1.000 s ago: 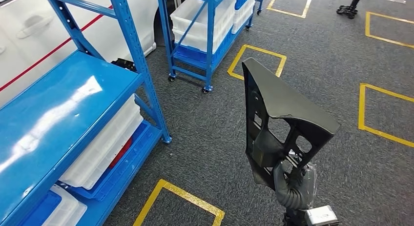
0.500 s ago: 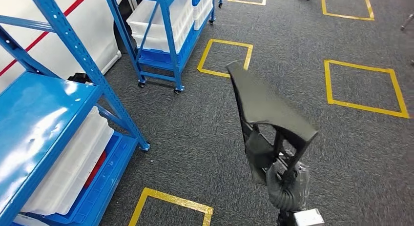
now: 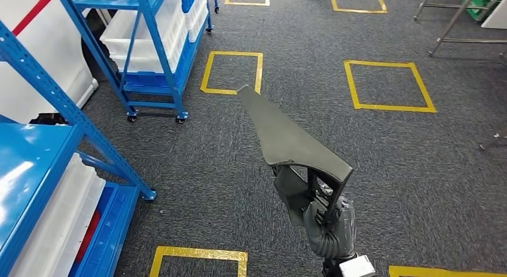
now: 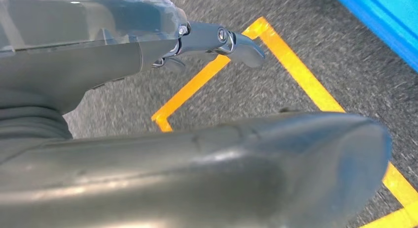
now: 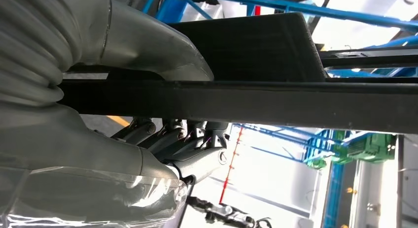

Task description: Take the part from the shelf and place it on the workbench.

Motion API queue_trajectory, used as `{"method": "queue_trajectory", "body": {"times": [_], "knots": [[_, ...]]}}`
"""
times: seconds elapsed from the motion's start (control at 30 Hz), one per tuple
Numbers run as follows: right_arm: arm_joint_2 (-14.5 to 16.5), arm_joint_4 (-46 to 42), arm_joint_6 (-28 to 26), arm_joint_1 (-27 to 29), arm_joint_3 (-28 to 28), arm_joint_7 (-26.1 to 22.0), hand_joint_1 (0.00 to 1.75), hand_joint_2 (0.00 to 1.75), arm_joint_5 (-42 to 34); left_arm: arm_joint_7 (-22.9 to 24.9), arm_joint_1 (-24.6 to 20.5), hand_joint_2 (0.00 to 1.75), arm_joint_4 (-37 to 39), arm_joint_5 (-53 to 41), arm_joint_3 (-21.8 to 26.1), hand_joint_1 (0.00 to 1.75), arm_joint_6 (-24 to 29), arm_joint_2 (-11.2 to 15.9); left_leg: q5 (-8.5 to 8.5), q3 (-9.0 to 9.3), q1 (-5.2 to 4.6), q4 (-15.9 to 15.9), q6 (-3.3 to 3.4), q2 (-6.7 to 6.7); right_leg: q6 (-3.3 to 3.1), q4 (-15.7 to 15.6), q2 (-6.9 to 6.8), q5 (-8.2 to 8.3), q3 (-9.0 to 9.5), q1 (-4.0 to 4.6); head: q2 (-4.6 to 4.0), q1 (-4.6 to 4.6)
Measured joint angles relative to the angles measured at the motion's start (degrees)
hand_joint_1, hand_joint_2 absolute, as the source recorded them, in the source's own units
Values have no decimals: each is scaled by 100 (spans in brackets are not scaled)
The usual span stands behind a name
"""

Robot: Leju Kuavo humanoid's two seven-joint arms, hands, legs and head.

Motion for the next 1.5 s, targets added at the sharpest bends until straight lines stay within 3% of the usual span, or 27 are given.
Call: {"method": "queue_trajectory", "body": {"times": [0.03,0.07,0.1,0.17,0.23,0.33,0.4,0.47,0.53,0.57,0.63,0.7,0.73,0.77,0.83,0.9,0.97,1.03,1.07,1.1,1.13,1.2,1.27,1.33,1.37,1.43,1.5], "knots": [[2,34,98,-23,25,1,175,175,-34,5,-3,0,0,25,19,0,71,-6,-6,-13,-4,11,0,92,22,173,-31,-29,-77,-19,0,0],[5,75,200,-57,57,2,175,175,-71,12,-9,0,0,43,41,0,150,-19,-13,-23,-3,26,-7,177,42,122,-54,52,-38,-38,0,0],[17,126,311,-110,93,2,175,175,-104,18,-18,0,0,63,68,0,236,-39,-27,-30,1,49,-21,259,61,-136,-97,212,115,-56,0,0],[71,252,513,-279,169,4,175,175,-139,31,-41,0,0,93,126,0,424,-90,-77,-48,-10,122,-75,403,63,-889,-339,496,547,-53,0,1],[155,378,654,-461,244,5,175,175,-145,37,-65,0,0,103,174,0,582,-139,-134,-57,-36,181,-138,510,-9,-1291,-501,566,757,-29,0,-4],[240,531,755,-609,319,3,175,175,-140,43,-100,0,0,94,222,0,698,-201,-183,-25,-21,215,-226,592,-137,-1320,-352,577,735,-7,0,-8],[282,634,784,-688,366,4,175,175,-134,56,-95,0,0,79,251,0,740,-231,-389,-119,15,471,-289,350,-211,-1338,-225,621,710,-15,0,-10],[321,731,790,-776,425,4,175,175,-135,74,-70,0,0,69,275,0,776,-256,-795,-431,35,1160,-317,19,-262,-1338,-89,655,666,-13,0,-13],[336,829,788,-829,470,3,175,175,-144,86,-43,0,0,64,294,0,821,-277,-1029,-737,39,1819,-312,-92,-278,-1335,73,676,636,4,0,-13],[336,874,784,-839,491,3,175,175,-150,87,-33,0,0,63,303,0,842,-284,-975,-768,39,1875,-301,-109,-275,-1331,160,683,631,9,0,-13],[336,951,762,-865,536,3,175,175,-168,88,-23,0,0,59,311,0,867,-293,-578,-527,47,1322,-271,-207,-258,-1321,328,694,633,9,0,-13],[337,1006,724,-913,581,3,175,175,-202,88,-13,0,0,57,317,0,881,-300,-258,-213,70,578,-241,-527,-219,-1302,475,710,614,11,0,-12],[337,1029,708,-935,601,3,175,175,-220,88,-10,0,0,56,322,0,888,-307,-195,-131,75,365,-230,-651,-185,-1298,545,725,594,6,0,-11],[337,1051,695,-950,616,3,175,175,-234,88,-14,0,0,54,328,0,895,-315,-195,-105,70,290,-214,-704,-142,-1302,613,747,571,0,0,-10],[334,1086,680,-957,632,3,175,175,-247,86,-26,0,0,53,343,0,903,-327,-158,-86,62,246,-157,-569,-61,-1315,705,782,537,-16,0,-9],[330,1109,660,-966,636,2,175,175,-253,75,-20,0,0,53,355,0,886,-333,-102,-71,63,184,-74,-396,-14,-1132,455,645,439,8,0,-4],[326,1130,619,-987,644,1,175,175,-262,52,0,0,0,53,367,0,823,-338,-74,-85,41,156,-20,-213,9,-512,86,275,153,27,0,0],[315,1156,555,-989,654,1,175,175,-285,21,17,0,0,61,385,0,722,-336,-73,-107,18,160,-6,-29,25,182,-28,-11,-157,19,0,-1],[303,1165,518,-980,658,1,175,175,-301,7,22,0,0,65,393,0,670,-334,-75,-111,13,161,-6,60,28,299,-45,-14,-194,17,0,-1],[288,1172,485,-970,662,1,175,175,-317,-9,22,0,0,71,400,0,621,-332,-79,-110,10,161,-8,144,25,168,-70,94,-102,19,0,-1],[276,1176,457,-963,664,1,175,175,-331,-22,19,0,0,76,403,0,581,-331,-85,-103,8,162,-14,222,14,-187,-129,272,110,23,0,-1],[264,1175,415,-960,670,1,175,175,-342,-44,14,0,0,85,407,0,527,-331,-113,-79,-15,171,-44,345,-43,-1019,-412,536,581,61,0,-1],[262,1159,381,-957,676,2,175,175,-337,-61,9,0,0,93,410,0,496,-330,-143,-59,-43,182,-89,448,-115,-1367,-563,579,756,107,0,-2],[260,1124,344,-929,679,5,175,175,-328,-82,-8,0,-1,92,412,0,449,-326,-170,-41,-48,185,-145,539,-177,-1392,-432,599,746,108,0,-2],[259,1093,320,-904,676,7,175,175,-324,-92,-14,0,-1,84,413,0,411,-319,-216,-43,-39,224,-179,483,-207,-1411,-365,616,748,94,0,-3],[257,1021,278,-859,671,9,175,175,-315,-101,-6,0,-2,65,414,0,331,-303,-481,-180,-9,593,-239,198,-268,-1444,-231,653,755,54,0,-5],[256,968,257,-821,661,11,175,175,-307,-102,15,0,-2,54,414,0,276,-291,-875,-516,25,1362,-275,-46,-298,-1441,-84,668,736,49,0,-7]]}}
